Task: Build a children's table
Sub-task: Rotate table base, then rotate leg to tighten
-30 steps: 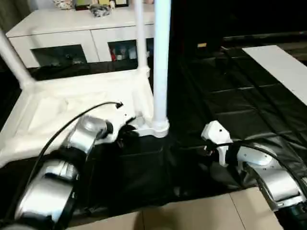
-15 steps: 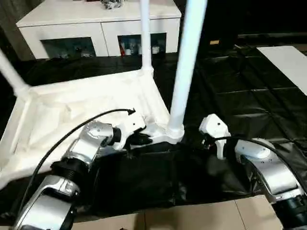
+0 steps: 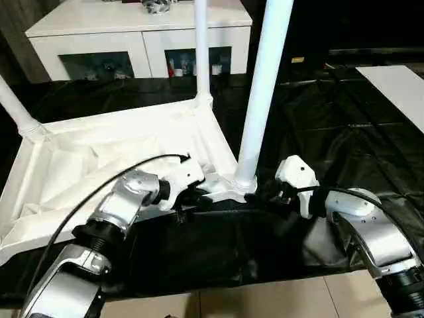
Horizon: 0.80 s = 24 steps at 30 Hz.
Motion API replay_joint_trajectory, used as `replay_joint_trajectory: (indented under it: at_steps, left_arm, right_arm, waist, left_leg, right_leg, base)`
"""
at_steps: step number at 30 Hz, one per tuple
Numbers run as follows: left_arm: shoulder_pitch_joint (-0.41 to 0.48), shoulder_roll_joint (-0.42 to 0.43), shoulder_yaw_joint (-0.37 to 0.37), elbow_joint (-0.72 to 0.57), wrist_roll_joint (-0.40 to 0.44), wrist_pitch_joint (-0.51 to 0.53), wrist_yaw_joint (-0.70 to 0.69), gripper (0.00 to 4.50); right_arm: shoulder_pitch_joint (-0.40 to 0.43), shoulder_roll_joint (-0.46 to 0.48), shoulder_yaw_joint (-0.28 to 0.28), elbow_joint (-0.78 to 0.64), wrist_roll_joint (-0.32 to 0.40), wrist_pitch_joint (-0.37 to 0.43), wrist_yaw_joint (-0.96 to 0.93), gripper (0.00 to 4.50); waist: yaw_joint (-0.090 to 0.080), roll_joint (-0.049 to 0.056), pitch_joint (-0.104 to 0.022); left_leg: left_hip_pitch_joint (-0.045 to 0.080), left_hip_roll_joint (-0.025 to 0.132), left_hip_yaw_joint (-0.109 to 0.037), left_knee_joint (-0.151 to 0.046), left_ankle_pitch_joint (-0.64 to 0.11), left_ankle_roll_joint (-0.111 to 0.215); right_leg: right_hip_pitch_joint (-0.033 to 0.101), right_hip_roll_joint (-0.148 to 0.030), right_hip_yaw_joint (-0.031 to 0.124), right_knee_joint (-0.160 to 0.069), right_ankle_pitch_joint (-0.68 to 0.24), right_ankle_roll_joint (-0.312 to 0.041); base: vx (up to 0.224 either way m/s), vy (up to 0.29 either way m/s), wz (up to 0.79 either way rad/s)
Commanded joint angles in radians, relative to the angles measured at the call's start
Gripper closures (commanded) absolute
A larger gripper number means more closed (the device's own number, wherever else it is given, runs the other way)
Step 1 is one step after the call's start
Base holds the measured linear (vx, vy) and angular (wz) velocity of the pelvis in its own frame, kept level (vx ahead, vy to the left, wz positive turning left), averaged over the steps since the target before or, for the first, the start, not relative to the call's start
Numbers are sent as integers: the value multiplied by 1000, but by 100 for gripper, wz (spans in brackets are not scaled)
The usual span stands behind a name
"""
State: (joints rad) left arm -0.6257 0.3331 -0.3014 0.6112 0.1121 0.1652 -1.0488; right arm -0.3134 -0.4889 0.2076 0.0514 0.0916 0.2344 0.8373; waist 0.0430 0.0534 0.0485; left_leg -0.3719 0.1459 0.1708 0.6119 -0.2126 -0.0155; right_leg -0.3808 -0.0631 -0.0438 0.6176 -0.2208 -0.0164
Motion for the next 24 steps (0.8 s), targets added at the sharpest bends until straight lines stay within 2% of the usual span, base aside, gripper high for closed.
replay_joint_trajectory:
  at_steps: [1, 2, 3, 5, 7, 14, 19, 21, 22, 24]
  left_arm:
    - [15, 11, -20, 23, 15, 17, 2, 398]
    - [15, 11, -20, 23, 15, 17, 2, 398]
    - [19, 14, -22, 15, 13, 24, -4, 418]
    - [24, 16, -20, 8, 9, 25, -1, 411]
    - [25, 14, -14, 10, 5, 21, 5, 440]
    - [53, 2, 18, -30, -61, -40, -45, 446]
    - [99, 7, -1, -90, -75, -52, -79, 446]
    - [101, 7, -2, -93, -75, -55, -80, 446]
    - [110, 5, -6, -109, -81, -56, -86, 446]
    - [115, 3, -7, -121, -86, -56, -90, 446]
  right_arm:
    - [-18, -10, 1, 7, -1, 3, 6, 122]
    - [-18, -10, 1, 7, -1, 3, 6, 122]
    - [-20, -10, 1, 13, -1, 2, 6, 122]
    - [-25, -12, 0, 22, -3, -3, 8, 122]
    - [-28, -13, -2, 28, -4, -4, 9, 122]
    - [-50, -4, -14, 87, -16, -13, -7, 122]
    - [-97, 24, -3, 191, -15, -54, 6, 122]
    - [-100, 25, -2, 196, -15, -56, 8, 122]
    - [-111, 30, 6, 216, -16, -64, 21, 122]
    - [-117, 33, 14, 227, -16, -68, 33, 122]
  waist:
    - [2, -18, -57]
    - [2, -18, -58]
    - [2, -18, -58]
    - [0, -19, -59]
    - [-1, -20, -60]
    - [-2, -23, -63]
    - [-4, -20, -66]
    - [-3, -20, -63]
    - [-4, -23, -63]
    - [-5, -21, -64]
  left_leg:
    - [11, 89, -32, -74, -97, 105]
    - [11, 89, -32, -74, -98, 101]
    - [10, 88, -32, -74, -97, 100]
    - [9, 86, -32, -73, -87, 101]
    - [7, 86, -32, -71, -72, 109]
    - [6, 86, -31, -67, -45, 130]
    - [6, 85, -28, -63, -27, 141]
    - [5, 85, -28, -64, -35, 145]
    - [5, 85, -28, -65, -38, 144]
    - [6, 86, -28, -64, -38, 142]
  right_leg:
    - [47, -99, 50, -65, -17, -281]
    - [48, -99, 51, -65, -19, -279]
    - [48, -98, 51, -64, -18, -278]
    - [49, -99, 51, -63, -4, -280]
    - [50, -99, 51, -61, 21, -283]
    - [50, -99, 49, -56, 48, -289]
    - [49, -99, 48, -53, 68, -300]
    - [48, -97, 47, -55, 56, -297]
    - [49, -96, 46, -55, 45, -294]
    - [49, -96, 46, -54, 39, -293]
  base:
    - [0, 0, 0]
    - [0, 0, 0]
    - [0, 0, 0]
    - [0, 0, 0]
    - [0, 0, 0]
    - [0, 0, 0]
    - [0, 0, 0]
    - [0, 0, 0]
    - [0, 0, 0]
    - [0, 0, 0]
